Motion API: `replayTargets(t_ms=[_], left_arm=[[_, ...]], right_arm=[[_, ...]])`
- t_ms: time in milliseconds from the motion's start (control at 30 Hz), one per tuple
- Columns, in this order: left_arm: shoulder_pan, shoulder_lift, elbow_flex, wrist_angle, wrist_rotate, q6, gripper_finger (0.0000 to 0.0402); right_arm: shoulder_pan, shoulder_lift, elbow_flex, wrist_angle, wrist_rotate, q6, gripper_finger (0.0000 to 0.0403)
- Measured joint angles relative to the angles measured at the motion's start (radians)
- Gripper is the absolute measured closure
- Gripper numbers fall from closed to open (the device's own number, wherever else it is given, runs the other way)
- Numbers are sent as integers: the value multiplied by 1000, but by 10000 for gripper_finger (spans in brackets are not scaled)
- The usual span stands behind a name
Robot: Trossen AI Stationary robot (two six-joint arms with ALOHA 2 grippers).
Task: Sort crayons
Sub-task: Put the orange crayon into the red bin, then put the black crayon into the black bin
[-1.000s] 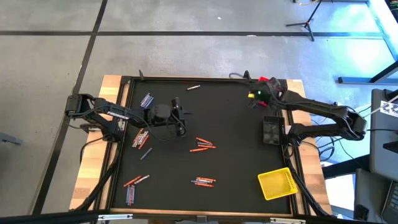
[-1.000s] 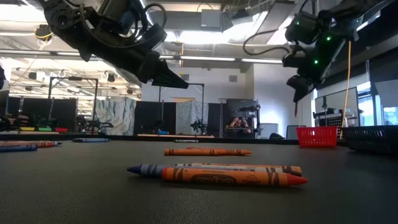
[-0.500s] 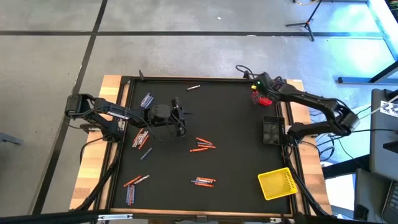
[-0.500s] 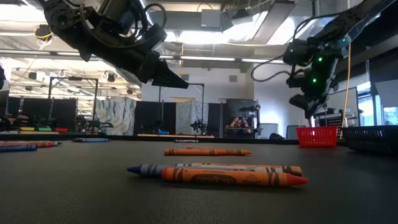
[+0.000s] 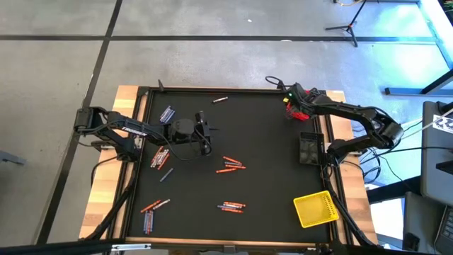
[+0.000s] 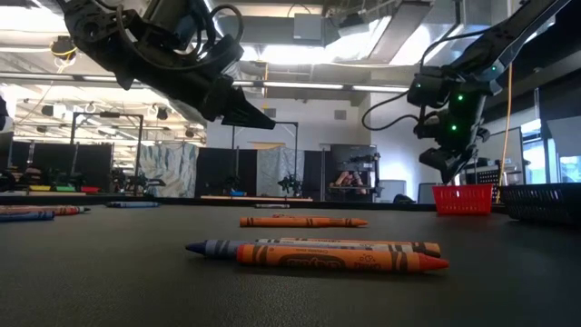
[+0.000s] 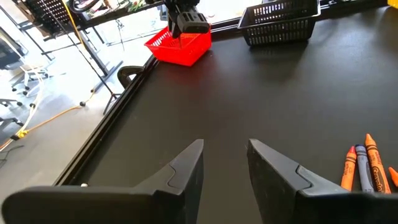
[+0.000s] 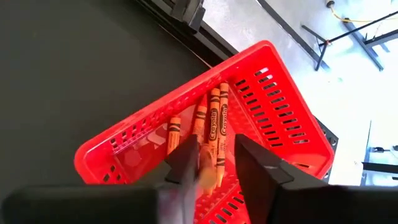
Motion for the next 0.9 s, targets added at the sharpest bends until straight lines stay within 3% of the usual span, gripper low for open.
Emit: replayTargets(t_ms=[167,400,667,900], left_arm=[[0,0,0,0,0,0,286],[0,0,0,24,0,11,286],[-12,-1,0,59,-1,80,286],[-12,-1,0,58,-1,79,286]], right_arm=[[6,-24,0,-17,21,-23,250],[120,-147,0,32,-20,-20,252],[290,-204,0,304,-299,-31,252],[398,-153,1,586,-444,-96,251]])
